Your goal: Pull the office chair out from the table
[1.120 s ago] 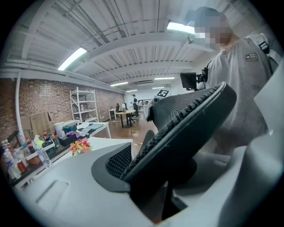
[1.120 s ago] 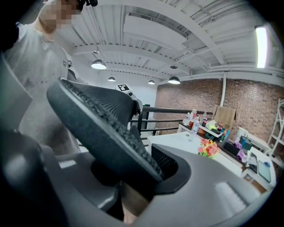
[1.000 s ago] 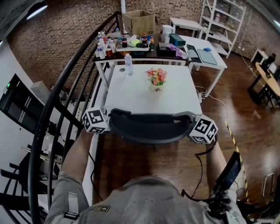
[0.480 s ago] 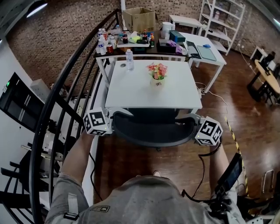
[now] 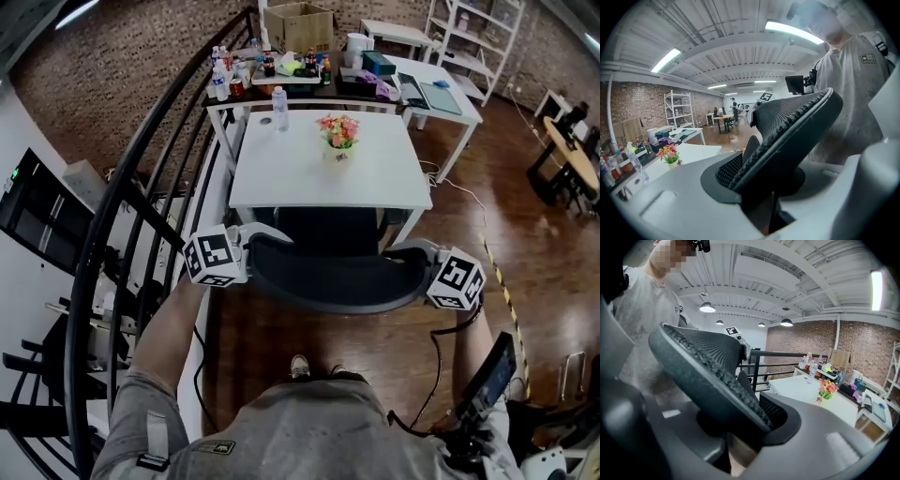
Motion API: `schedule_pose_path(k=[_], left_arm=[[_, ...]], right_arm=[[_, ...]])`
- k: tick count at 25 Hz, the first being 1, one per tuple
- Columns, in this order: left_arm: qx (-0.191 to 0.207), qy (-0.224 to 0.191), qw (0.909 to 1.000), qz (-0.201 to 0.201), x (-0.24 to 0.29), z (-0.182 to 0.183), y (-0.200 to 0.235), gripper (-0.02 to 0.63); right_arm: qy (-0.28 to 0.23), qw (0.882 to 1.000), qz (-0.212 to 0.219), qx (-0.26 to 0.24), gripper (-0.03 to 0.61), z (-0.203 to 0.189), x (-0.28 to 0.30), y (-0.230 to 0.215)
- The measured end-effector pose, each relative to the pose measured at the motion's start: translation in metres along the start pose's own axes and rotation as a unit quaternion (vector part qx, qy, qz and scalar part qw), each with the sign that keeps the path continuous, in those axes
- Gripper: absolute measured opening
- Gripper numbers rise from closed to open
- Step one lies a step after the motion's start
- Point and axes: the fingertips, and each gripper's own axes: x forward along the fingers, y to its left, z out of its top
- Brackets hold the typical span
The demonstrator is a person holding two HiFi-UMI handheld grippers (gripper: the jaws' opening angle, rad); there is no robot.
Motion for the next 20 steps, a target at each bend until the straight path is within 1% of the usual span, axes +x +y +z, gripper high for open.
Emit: schedule_pose_path(k=[7, 11, 16, 20], left_arm=[[-0.006, 0.001, 1.0, 0.006, 0.005, 0.007, -0.048, 0.129], [-0.017, 0.003, 0.9997, 0.016, 0.012, 0.011, -0.078, 0.13], [-0.027, 0.001, 0.9992, 0.03, 0.019, 0.019, -0.114, 0.133], [-0.031, 0.0, 0.999, 0.031, 0.019, 0.023, -0.145, 0.135]], right_arm=[[-0.004, 1.0, 0.009, -0.009, 0.137, -0.006, -0.021, 0.043], [-0.006, 1.0, 0.021, -0.017, 0.137, -0.013, -0.033, 0.066], [-0.008, 0.999, 0.036, -0.019, 0.135, -0.02, -0.052, 0.097], [-0.008, 0.999, 0.044, -0.016, 0.13, -0.023, -0.063, 0.127]])
